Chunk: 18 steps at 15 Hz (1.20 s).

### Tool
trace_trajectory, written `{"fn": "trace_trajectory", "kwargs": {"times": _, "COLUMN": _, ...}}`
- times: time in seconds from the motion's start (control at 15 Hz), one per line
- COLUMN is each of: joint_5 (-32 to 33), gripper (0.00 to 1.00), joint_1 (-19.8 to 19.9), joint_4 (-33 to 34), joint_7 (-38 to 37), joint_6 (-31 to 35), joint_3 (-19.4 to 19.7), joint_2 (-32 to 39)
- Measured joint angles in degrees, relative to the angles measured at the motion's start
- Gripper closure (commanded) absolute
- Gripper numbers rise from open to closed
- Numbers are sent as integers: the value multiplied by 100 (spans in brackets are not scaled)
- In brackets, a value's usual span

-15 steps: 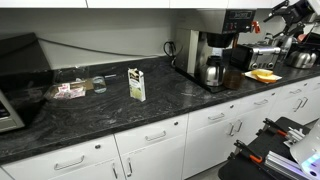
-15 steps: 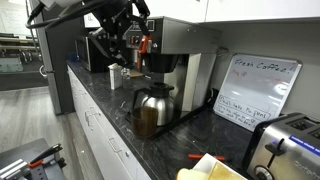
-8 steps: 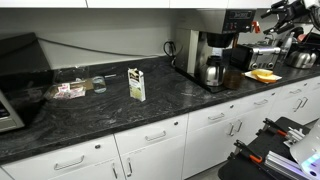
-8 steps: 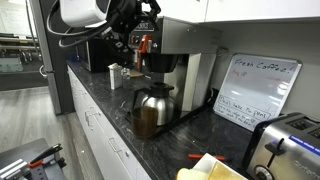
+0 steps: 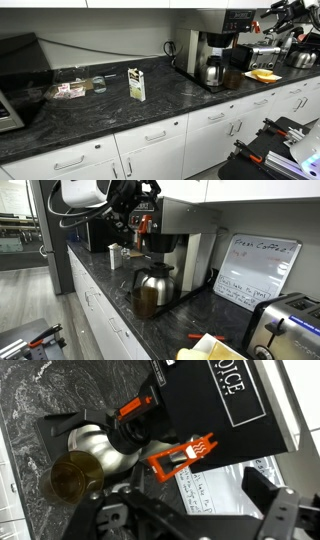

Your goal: Use the coffee machine to put some water in the cup

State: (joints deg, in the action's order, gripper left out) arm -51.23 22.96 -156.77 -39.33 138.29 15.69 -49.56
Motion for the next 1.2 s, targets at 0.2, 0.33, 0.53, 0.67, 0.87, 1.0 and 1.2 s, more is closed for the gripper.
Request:
{"fn": "trace_trajectory", "kwargs": {"times": 0.2, "joint_5": 0, "gripper": 0, "joint_1": 0, "joint_4": 0, "joint_7": 0, "joint_6": 0, "joint_3": 0, "joint_2": 0}}
{"fn": "trace_trajectory", "kwargs": {"times": 0.33, "joint_5": 0, "gripper": 0, "joint_1": 0, "joint_4": 0, "joint_7": 0, "joint_6": 0, "joint_3": -1, "joint_2": 0}}
{"fn": "trace_trajectory", "kwargs": {"times": 0.53, "joint_5": -156, "gripper": 0, "joint_1": -12, "joint_4": -4, "joint_7": -8, "joint_6": -5, "joint_3": 5, "joint_2": 0}}
{"fn": "trace_trajectory", "kwargs": {"times": 0.67, "joint_5": -746, "gripper": 0, "joint_1": -57, "joint_4": -54, "joint_7": 7, "joint_6": -3, "joint_3": 36, "joint_2": -2}}
{"fn": "trace_trajectory", "kwargs": {"times": 0.87, "joint_5": -1927, "gripper": 0, "joint_1": -148, "joint_4": -252, "joint_7": 50, "joint_6": 19, "joint_3": -23, "joint_2": -45}}
{"fn": "trace_trajectory", "kwargs": {"times": 1.0, "joint_5": -2820, "gripper": 0, "joint_1": -232, "joint_4": -296, "joint_7": 63, "joint_6": 79, "joint_3": -139, "joint_2": -38}}
{"fn": "trace_trajectory", "kwargs": {"times": 1.2, "joint_5": -4026, "gripper": 0, "joint_1": -305, "joint_4": -298, "joint_7": 122, "joint_6": 365, "joint_3": -397, "joint_2": 33}}
